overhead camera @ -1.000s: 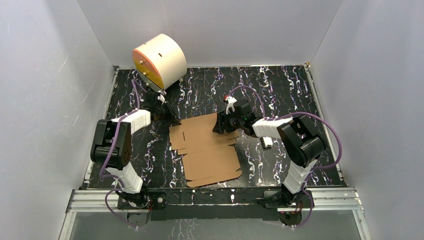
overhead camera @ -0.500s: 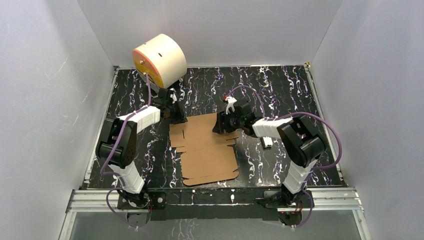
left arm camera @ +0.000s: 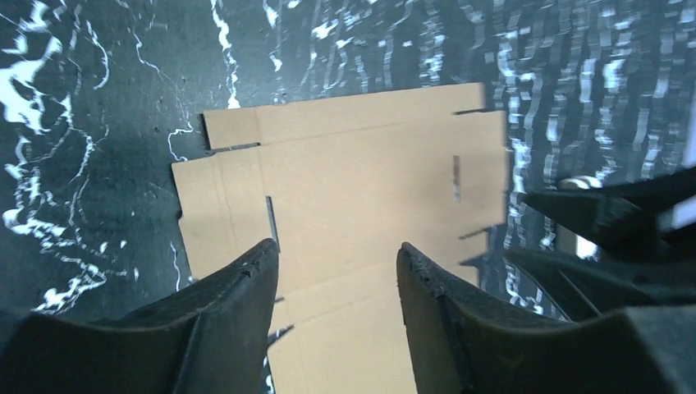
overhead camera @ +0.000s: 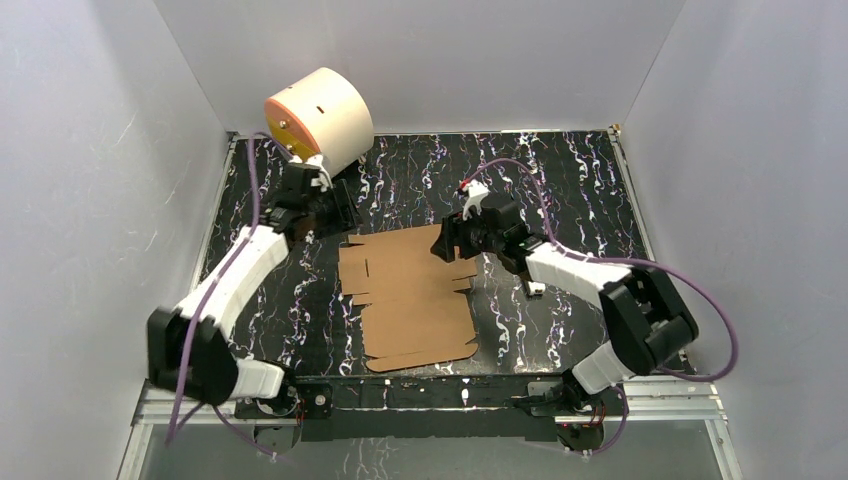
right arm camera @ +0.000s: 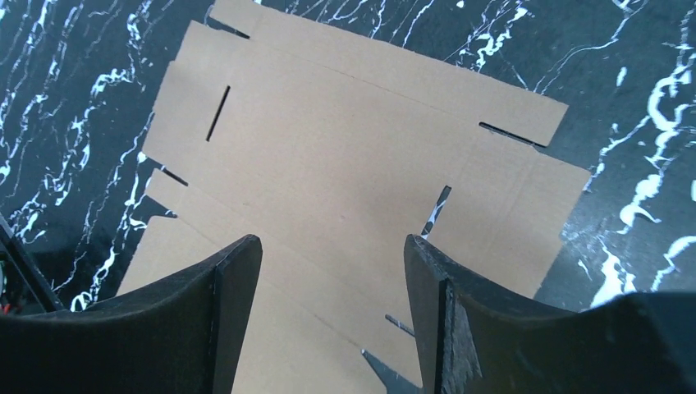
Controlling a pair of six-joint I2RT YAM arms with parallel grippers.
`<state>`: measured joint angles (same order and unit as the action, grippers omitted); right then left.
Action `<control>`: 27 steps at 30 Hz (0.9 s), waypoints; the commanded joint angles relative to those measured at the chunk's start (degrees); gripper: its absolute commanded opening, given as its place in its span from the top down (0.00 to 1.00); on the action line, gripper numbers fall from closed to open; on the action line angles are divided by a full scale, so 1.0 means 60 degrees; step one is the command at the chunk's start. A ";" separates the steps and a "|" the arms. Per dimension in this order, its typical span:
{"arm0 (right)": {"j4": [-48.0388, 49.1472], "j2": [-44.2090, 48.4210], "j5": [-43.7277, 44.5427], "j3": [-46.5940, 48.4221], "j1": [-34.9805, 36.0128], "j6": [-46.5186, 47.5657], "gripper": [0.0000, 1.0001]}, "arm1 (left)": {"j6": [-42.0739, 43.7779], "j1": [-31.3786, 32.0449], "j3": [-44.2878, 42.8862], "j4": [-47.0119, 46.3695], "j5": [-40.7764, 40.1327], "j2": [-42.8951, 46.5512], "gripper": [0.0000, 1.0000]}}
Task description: Fold the paper box
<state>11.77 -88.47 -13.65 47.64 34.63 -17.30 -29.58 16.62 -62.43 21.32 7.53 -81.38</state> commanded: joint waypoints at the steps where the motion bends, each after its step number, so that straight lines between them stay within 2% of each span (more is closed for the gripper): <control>1: -0.0658 0.1165 0.0544 -0.0337 0.0089 0.0094 0.26 | 0.0674 -0.0039 0.0368 0.1200 0.0239 0.2152 0.43; 4: -0.0993 0.1806 0.0932 -0.0558 0.0117 0.0100 0.24 | 0.1303 -0.0097 0.1371 0.0945 -0.0474 0.3142 0.35; 6: -0.1074 0.2038 0.1334 -0.0619 0.0158 0.0117 0.23 | 0.1651 -0.0255 0.2086 0.0367 -0.0500 0.3434 0.34; 8: -0.0913 0.2051 0.1575 -0.0658 0.0180 0.0068 0.22 | 0.1667 -0.1159 0.2135 0.0235 0.0859 0.3251 0.34; 11: -0.0592 0.1728 0.1763 -0.0598 0.0419 -0.0052 0.22 | 0.1262 -0.2886 0.2605 -0.0532 0.3594 0.2938 0.34; 12: -0.0560 0.1591 0.1920 -0.0569 0.0609 -0.0058 0.22 | 0.1202 -0.3211 0.2702 -0.0651 0.3839 0.2949 0.34; 18: -0.0349 0.0883 0.2983 -0.0549 0.1600 -0.0359 0.22 | 0.1107 -0.3631 0.2947 -0.0915 0.4124 0.3040 0.32; 22: -0.0301 0.0772 0.3566 -0.0579 0.1918 -0.0348 0.21 | 0.1078 -0.3711 0.2892 -0.0973 0.4471 0.2806 0.31; 27: -0.0255 0.0663 0.3816 -0.0514 0.1948 -0.0175 0.20 | 0.1099 -0.3722 0.2934 -0.0954 0.4069 0.3086 0.29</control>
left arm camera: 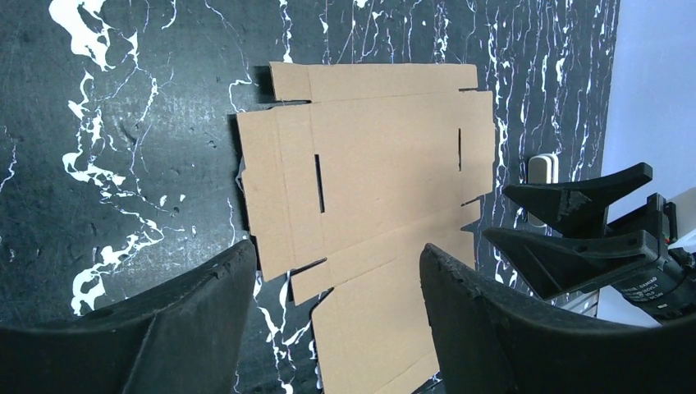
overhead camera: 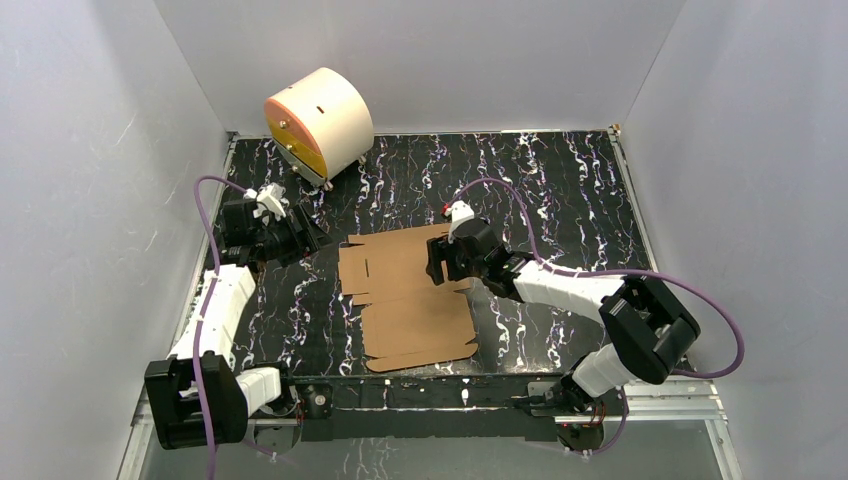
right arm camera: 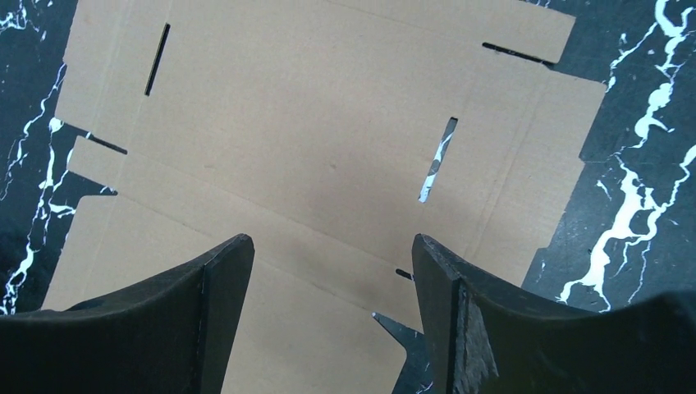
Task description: Fold the paper box
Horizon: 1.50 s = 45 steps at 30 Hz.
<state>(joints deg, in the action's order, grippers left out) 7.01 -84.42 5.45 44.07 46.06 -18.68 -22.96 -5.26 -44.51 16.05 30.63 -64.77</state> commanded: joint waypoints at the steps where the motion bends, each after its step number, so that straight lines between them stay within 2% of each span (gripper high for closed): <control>1: 0.0458 -0.0020 0.0747 0.0132 0.0041 0.0096 0.20 | 0.0010 -0.0070 -0.0045 -0.0058 0.0130 0.0318 0.29; 10: 0.0842 0.0221 0.1919 0.0082 0.0042 0.0418 0.14 | -0.0032 0.0205 -0.0298 0.0111 -0.0829 -0.0412 0.27; 15: 0.1100 0.0036 0.2195 0.0241 0.0041 0.0889 0.13 | -0.0524 0.0721 -0.0858 0.0097 -0.1301 -0.1368 0.28; 19: 0.1182 -0.0140 0.2687 0.0303 0.0035 0.1181 0.13 | -0.0977 0.1624 -0.1486 -0.0112 -0.2137 -0.2235 0.29; 23: 0.1255 -0.0340 0.2877 0.0345 0.0042 0.1535 0.11 | -0.1236 0.1828 -0.2001 -0.0550 -0.2621 -0.3101 0.30; 31: 0.1633 -0.1186 0.2448 0.0557 -0.0060 0.1569 0.10 | -0.1218 0.1837 -0.3065 -0.0744 -0.2914 -0.4989 0.39; 36: 0.1928 -0.1743 0.2156 0.0649 -0.0133 0.1611 0.10 | -0.1344 0.1864 -0.3477 -0.1006 -0.2546 -0.6026 0.47; 45: 0.2248 -0.2248 0.1651 0.0557 -0.0134 0.1414 0.11 | -0.1282 0.2048 -0.3650 -0.1139 -0.2389 -0.6671 0.61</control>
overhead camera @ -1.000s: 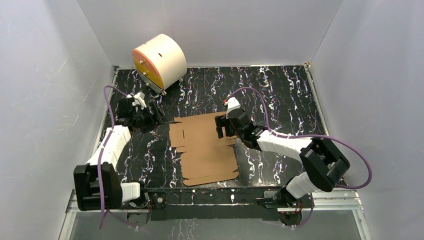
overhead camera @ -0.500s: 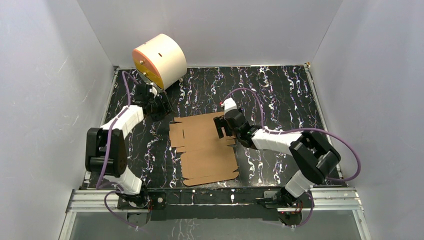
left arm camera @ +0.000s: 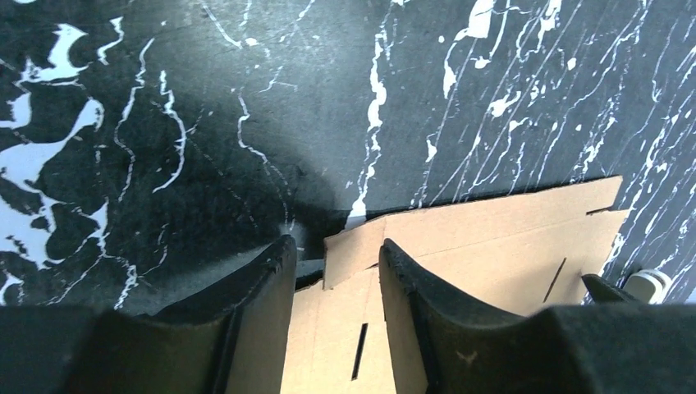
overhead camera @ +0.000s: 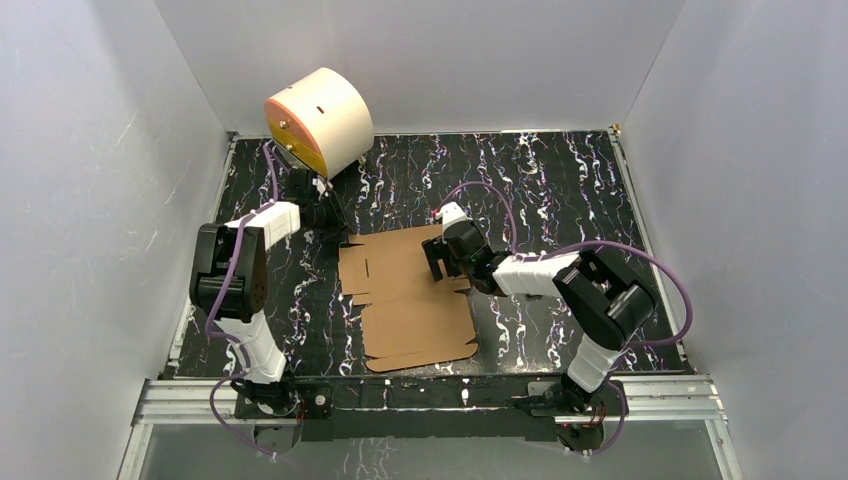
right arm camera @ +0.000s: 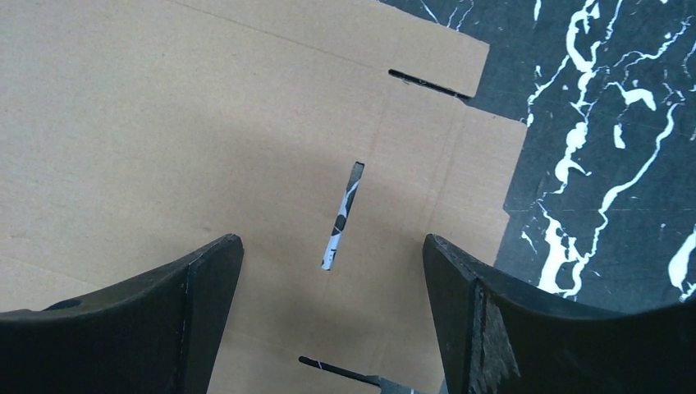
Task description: Fold the paper box
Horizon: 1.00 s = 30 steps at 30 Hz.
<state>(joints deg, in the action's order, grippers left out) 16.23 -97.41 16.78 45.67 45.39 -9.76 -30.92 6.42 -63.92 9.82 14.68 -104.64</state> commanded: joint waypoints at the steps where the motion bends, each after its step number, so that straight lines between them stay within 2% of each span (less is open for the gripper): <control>1: 0.0753 -0.0117 -0.0257 0.0277 -0.0020 -0.0073 0.11 | 0.0030 0.0103 -0.0418 -0.0087 0.0309 -0.0086 0.63; 4: 0.0866 -0.0136 -0.0298 0.0207 -0.0026 -0.0054 0.11 | -0.0032 0.0127 -0.0382 -0.0085 0.0424 -0.0169 0.69; 10: 0.1129 -0.0227 -0.0395 0.0122 -0.0028 -0.0078 0.11 | 0.0040 0.0268 -0.0383 0.0102 0.0207 -0.0116 0.75; 16: 0.1359 -0.0265 -0.0544 -0.0051 -0.0020 -0.0131 0.12 | 0.0002 0.0278 -0.0343 0.0380 -0.0434 -0.0117 0.69; 19: 0.1367 -0.0343 -0.0512 -0.0089 -0.0020 -0.0115 0.12 | -0.0039 0.0286 -0.0383 0.0338 -0.0173 -0.0239 0.69; 26: 0.1358 -0.0583 -0.0496 -0.0019 -0.0021 -0.0131 0.13 | 0.0001 0.0481 -0.0360 0.0237 0.0209 -0.0163 0.79; 30: 0.1287 -0.0685 -0.0496 0.0049 -0.0021 -0.0131 0.13 | 0.0015 0.0594 -0.0303 0.0238 0.0156 -0.0071 0.90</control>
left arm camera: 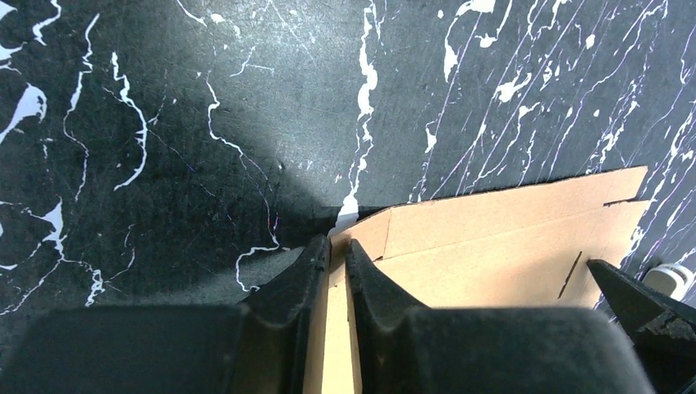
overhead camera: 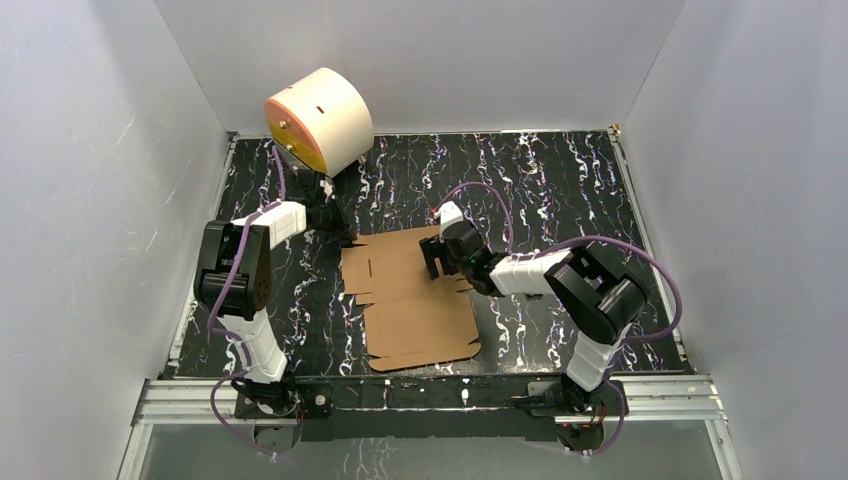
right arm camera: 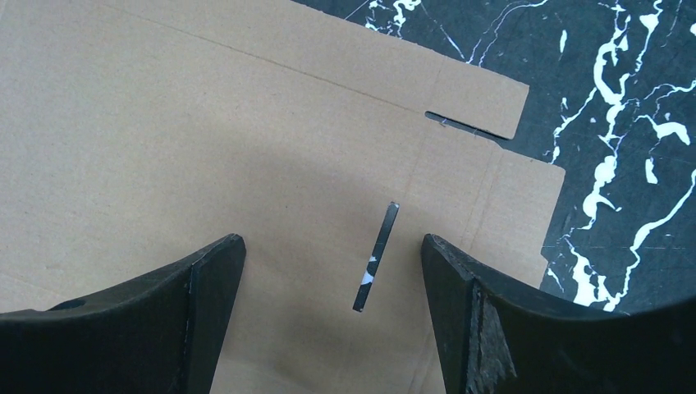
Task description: Fold the paper box
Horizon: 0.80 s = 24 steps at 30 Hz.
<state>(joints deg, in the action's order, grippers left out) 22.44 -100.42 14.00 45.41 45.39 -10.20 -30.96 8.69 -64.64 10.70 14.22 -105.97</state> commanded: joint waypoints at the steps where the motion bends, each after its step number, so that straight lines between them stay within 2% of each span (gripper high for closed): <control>1: 0.0246 -0.0213 -0.0021 0.0104 -0.0020 -0.0058 0.13 | 0.0019 0.0265 -0.0176 0.0092 0.0158 0.0190 0.94; 4: 0.0203 -0.0279 0.0023 0.0130 -0.0020 -0.0058 0.14 | 0.0053 0.0502 -0.0283 0.0105 -0.0169 0.0362 1.00; 15: 0.0073 -0.0558 -0.0044 0.0323 -0.0018 -0.0184 0.15 | 0.0153 0.1932 -0.1317 0.1221 -0.2574 0.0266 1.00; 24: -0.0025 -0.0596 -0.0052 0.0394 -0.0006 -0.0234 0.15 | 0.0079 0.2536 -0.2011 0.1686 -0.3023 -0.0363 1.00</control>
<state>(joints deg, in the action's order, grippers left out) 23.51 -102.17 15.79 46.63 45.01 -10.24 -30.20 22.24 -74.46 17.78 -3.81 -107.46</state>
